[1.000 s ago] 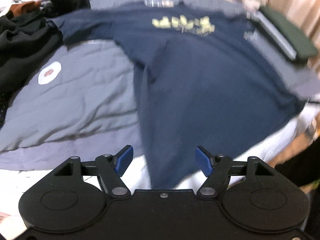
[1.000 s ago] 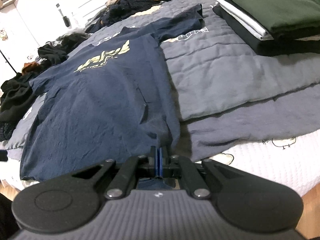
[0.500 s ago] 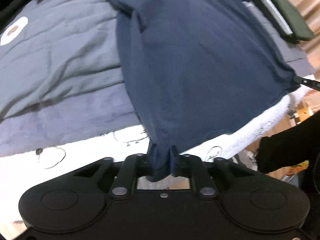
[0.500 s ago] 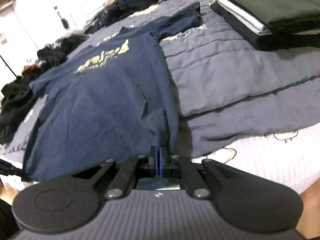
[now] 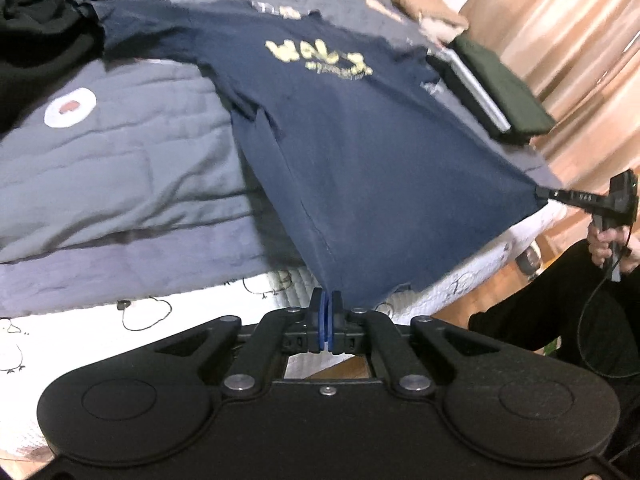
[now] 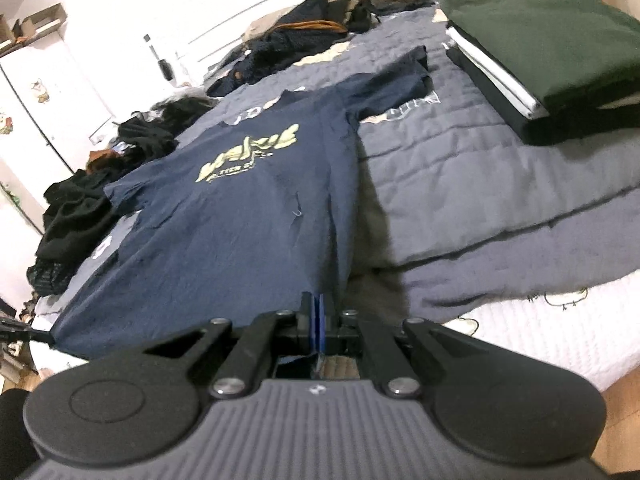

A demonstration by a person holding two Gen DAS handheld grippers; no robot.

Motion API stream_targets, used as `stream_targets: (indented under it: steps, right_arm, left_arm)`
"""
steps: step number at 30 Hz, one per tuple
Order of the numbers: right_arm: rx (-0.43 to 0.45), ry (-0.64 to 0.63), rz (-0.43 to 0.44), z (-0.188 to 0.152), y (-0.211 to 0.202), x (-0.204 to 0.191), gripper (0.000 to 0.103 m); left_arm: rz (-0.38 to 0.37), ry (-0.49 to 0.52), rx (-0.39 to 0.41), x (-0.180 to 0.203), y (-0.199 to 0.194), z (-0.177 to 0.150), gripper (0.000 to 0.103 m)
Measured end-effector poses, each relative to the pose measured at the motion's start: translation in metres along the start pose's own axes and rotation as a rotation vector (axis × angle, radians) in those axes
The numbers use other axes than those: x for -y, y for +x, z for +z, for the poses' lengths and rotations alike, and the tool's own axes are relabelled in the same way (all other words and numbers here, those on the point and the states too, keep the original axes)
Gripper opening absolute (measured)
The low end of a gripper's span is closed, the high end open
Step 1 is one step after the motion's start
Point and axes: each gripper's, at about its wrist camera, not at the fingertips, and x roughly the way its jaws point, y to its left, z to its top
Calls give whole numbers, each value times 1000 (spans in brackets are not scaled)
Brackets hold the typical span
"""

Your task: Fold clothes

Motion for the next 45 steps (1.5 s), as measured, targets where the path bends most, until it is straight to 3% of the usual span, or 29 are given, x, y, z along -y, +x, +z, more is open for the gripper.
stream_targets:
  steps: [6, 10, 16, 20, 24, 28, 30, 32, 34, 41, 45]
  right_arm:
    - [-40, 20, 15, -4, 2, 7, 2]
    - [-6, 99, 68, 6, 7, 15, 2]
    - [57, 151, 116, 52, 31, 17, 2]
    - [76, 152, 119, 85, 55, 17, 2]
    - [67, 145, 118, 105, 81, 14, 2]
    - [52, 141, 137, 99, 93, 13, 2]
    - [38, 147, 143, 98, 97, 15, 2]
    - [32, 146, 152, 98, 99, 15, 2]
    - [35, 151, 167, 100, 100, 16, 2]
    - [37, 166, 196, 102, 105, 17, 2]
    - [35, 175, 206, 102, 108, 17, 2]
  left_arm:
    - [-17, -37, 86, -5, -13, -4, 1]
    - [-35, -98, 222, -9, -20, 0, 1]
    - [29, -181, 380, -19, -14, 35, 0]
    - [35, -210, 416, -31, -4, 65, 0]
    - [34, -174, 302, -31, 19, 81, 1]
    - [100, -149, 103, -28, 43, 76, 4]
    - [109, -146, 2, -27, 52, 67, 11]
    - [112, -112, -93, -25, 60, 58, 32]
    - [120, -70, -161, -21, 67, 49, 44]
    - [47, -22, -393, -13, 108, 26, 47]
    - [22, -23, -457, -11, 125, 19, 46]
